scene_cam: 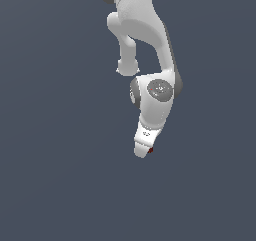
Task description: Pick up the object and move it to a goal position.
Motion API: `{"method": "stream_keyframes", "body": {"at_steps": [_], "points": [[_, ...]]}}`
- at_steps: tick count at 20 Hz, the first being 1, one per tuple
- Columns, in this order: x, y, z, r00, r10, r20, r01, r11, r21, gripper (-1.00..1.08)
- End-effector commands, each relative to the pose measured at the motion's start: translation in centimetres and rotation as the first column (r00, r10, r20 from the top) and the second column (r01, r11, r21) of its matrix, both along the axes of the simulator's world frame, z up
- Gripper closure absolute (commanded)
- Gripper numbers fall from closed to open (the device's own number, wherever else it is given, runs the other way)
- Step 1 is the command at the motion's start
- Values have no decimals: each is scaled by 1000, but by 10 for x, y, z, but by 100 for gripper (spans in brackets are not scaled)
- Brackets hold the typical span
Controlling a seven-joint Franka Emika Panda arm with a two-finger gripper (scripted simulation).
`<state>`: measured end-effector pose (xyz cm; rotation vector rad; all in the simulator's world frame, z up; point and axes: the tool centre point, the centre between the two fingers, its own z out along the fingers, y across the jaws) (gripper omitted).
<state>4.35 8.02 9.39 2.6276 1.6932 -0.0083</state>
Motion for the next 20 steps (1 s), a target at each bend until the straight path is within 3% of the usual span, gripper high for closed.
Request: {"method": "stream_keyframes", "body": {"at_steps": [1,10,20], "points": [[2,5,-5,997,79,-2,-79,997,2,-92],[7,17,-21,957,291,-5,-291,957,11,-92],[9,23,-27,926,378,-4,-378,926,16,-92]]}}
